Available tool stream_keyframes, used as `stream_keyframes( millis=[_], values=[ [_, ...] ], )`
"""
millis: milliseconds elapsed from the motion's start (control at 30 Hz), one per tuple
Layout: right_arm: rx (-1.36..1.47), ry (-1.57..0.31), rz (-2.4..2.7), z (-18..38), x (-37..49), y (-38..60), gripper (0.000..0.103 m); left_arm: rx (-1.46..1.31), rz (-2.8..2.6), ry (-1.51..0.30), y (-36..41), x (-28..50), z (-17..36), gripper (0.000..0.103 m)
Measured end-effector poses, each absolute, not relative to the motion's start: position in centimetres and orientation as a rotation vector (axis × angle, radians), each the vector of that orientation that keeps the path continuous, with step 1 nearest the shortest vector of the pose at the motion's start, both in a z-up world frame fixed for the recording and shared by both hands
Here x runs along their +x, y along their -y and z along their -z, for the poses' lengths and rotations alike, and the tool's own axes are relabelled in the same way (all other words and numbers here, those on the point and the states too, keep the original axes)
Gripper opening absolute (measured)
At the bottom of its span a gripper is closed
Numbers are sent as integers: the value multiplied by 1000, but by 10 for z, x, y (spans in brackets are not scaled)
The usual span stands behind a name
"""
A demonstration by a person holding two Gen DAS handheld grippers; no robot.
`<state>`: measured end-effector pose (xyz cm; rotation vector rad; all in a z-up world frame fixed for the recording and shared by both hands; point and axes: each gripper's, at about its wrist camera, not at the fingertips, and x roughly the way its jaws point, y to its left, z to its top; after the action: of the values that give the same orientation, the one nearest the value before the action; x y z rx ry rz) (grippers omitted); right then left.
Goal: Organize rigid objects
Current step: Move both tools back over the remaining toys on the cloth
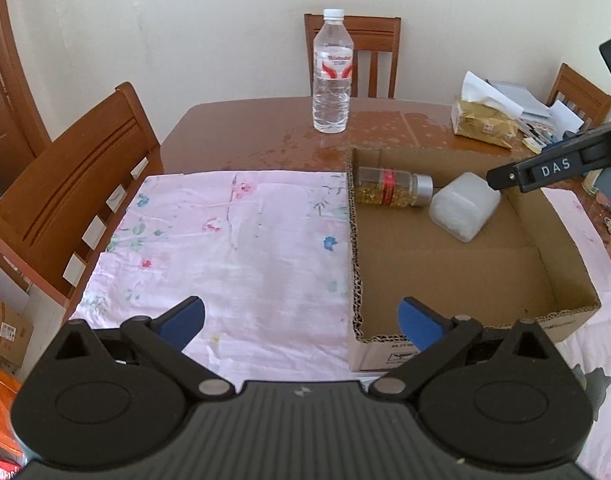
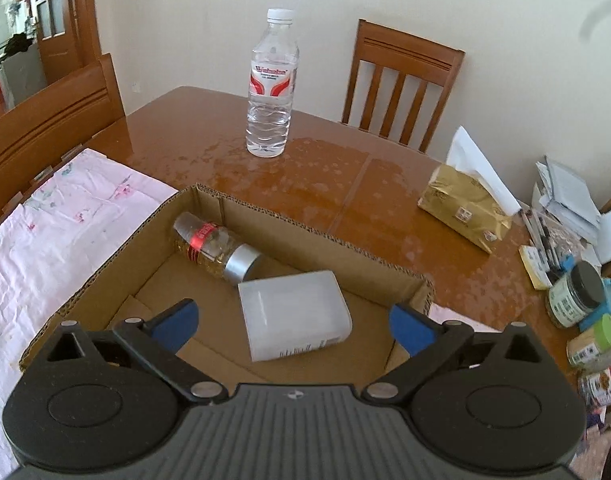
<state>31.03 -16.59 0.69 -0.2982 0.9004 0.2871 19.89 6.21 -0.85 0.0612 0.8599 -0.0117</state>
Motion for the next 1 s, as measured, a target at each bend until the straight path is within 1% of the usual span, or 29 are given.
stream_keyframes(
  millis=[300,567,1000],
  values=[
    [-284,-892,-234,-14,269,176,103,87,64,-872,-59,187,13,102],
    [-275,-894,-157,-8,211,186,103,98,117,-888,-58,169,22,102],
    [-184,-929,36,-2,117,198,103,138,251,-938,-43,153,63,102]
  ],
)
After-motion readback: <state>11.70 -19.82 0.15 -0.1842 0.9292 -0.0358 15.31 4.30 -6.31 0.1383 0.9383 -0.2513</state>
